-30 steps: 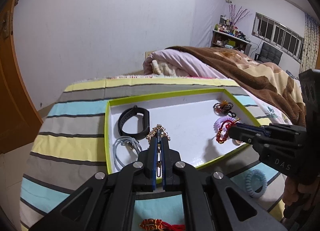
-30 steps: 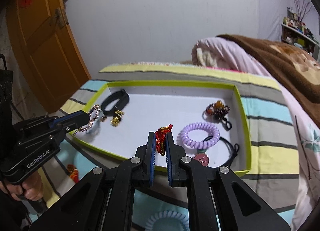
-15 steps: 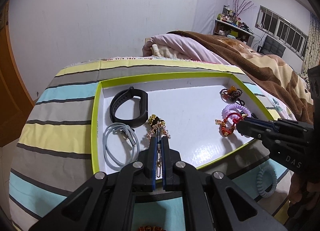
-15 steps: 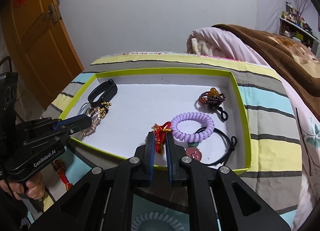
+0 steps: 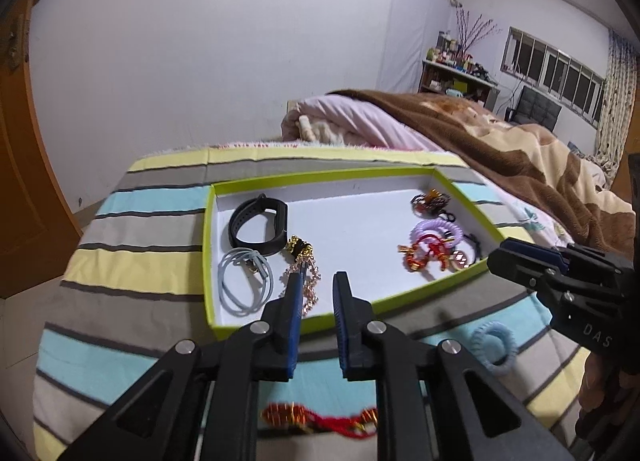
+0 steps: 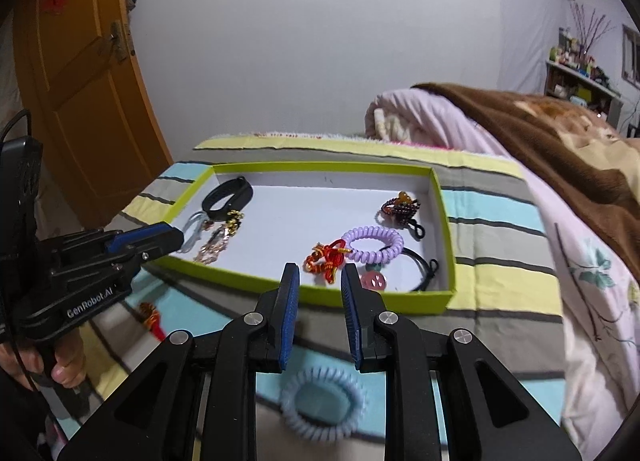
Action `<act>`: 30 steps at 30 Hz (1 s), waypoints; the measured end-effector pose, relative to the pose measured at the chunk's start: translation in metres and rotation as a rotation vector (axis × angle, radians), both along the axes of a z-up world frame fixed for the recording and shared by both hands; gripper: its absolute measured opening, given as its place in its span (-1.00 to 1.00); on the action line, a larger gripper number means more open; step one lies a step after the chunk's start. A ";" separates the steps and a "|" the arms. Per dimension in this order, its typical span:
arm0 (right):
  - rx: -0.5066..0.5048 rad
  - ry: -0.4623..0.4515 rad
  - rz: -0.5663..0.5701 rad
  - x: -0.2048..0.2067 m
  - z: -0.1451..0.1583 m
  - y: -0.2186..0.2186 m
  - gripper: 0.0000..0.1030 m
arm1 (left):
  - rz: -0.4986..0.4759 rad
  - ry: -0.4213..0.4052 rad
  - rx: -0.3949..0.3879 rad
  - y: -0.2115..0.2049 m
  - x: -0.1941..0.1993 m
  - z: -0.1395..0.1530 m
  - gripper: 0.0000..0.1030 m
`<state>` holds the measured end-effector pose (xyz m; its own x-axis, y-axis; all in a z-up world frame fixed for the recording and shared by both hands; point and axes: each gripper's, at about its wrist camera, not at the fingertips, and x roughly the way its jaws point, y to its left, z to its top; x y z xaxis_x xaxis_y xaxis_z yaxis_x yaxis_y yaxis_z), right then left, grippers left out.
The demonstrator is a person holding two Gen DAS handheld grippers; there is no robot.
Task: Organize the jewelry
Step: 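Open both tools inside the box and withdraw them, then move the left tool to the red beaded tassel while the right grasps the light blue coil tie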
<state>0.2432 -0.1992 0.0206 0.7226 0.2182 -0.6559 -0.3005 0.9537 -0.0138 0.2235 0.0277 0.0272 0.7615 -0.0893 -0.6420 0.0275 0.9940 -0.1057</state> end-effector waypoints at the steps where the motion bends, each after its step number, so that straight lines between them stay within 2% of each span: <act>1: -0.001 -0.008 0.000 -0.006 0.002 0.000 -0.57 | 0.002 -0.008 -0.003 0.000 -0.006 0.003 -0.69; 13: -0.018 -0.068 -0.011 -0.084 0.013 -0.002 -0.57 | 0.023 -0.064 0.005 -0.012 -0.081 0.017 -0.68; 30: 0.001 -0.058 -0.031 -0.161 0.006 -0.010 -0.57 | 0.034 -0.067 0.001 -0.019 -0.158 0.010 -0.68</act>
